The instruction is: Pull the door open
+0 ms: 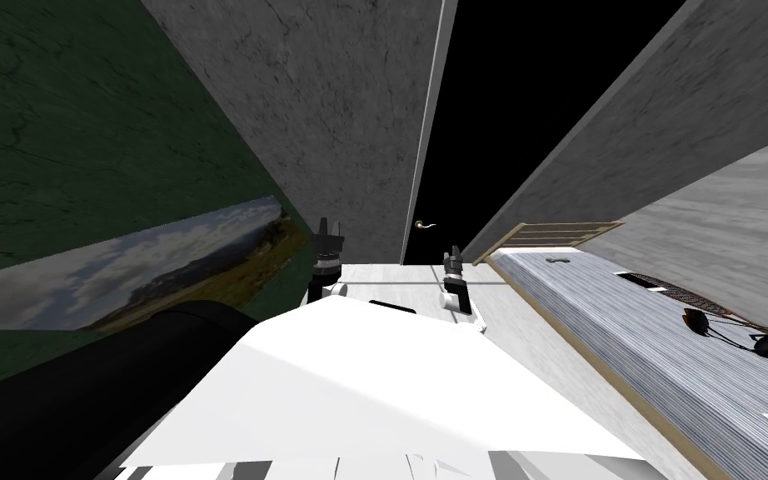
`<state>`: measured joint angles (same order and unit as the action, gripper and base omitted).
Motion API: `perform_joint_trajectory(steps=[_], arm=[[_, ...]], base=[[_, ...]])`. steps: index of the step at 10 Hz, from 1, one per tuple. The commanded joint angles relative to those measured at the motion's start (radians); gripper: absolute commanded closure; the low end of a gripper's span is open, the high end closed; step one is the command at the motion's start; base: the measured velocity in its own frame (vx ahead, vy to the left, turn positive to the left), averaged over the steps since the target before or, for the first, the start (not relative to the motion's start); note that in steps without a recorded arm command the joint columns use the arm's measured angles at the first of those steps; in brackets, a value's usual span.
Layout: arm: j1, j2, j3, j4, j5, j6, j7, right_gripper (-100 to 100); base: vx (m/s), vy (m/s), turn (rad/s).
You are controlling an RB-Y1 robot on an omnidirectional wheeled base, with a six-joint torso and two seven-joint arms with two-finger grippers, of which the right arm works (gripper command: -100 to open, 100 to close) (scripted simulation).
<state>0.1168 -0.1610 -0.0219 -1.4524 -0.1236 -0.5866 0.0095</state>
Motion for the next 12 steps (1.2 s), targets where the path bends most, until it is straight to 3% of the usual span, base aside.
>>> perform_joint_trajectory(steps=[1, 12], arm=[[-0.012, -0.001, -0.001, 0.033, 0.0, -0.007, 0.001, -100], [-0.141, -0.05, -0.034, 0.355, -0.017, -0.039, -0.014, -100]], base=[[0.066, -0.028, 0.058], [0.071, -0.04, 0.137]])
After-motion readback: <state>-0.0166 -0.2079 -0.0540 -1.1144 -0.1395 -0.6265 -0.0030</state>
